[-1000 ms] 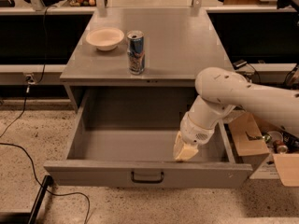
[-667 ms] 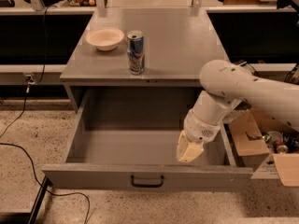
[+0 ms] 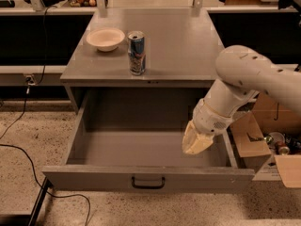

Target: Open top drawer

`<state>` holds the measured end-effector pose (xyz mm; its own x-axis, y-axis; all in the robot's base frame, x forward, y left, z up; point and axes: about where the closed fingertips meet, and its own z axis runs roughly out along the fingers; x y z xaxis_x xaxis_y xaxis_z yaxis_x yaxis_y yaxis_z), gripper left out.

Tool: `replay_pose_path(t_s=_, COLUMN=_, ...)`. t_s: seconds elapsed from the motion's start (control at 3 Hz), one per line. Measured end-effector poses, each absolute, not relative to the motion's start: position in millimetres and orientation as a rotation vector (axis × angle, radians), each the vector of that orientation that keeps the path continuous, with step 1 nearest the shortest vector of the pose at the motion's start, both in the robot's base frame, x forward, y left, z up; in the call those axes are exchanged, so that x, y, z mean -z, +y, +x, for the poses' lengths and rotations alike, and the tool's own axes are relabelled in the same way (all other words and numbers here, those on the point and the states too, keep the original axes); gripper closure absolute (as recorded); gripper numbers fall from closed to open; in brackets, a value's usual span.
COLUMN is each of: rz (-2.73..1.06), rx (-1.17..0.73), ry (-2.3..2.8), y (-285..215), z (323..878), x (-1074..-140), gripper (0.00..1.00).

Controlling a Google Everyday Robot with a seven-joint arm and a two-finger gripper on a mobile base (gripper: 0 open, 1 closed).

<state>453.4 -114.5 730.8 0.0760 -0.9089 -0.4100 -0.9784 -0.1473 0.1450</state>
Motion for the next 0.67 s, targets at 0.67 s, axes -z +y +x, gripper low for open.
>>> replay_pose_path(t_s=0.67, rz=-2.111, rx=-0.383, ry=1.81, y=-117.0, z=496.1, x=-769.9, gripper=0.81)
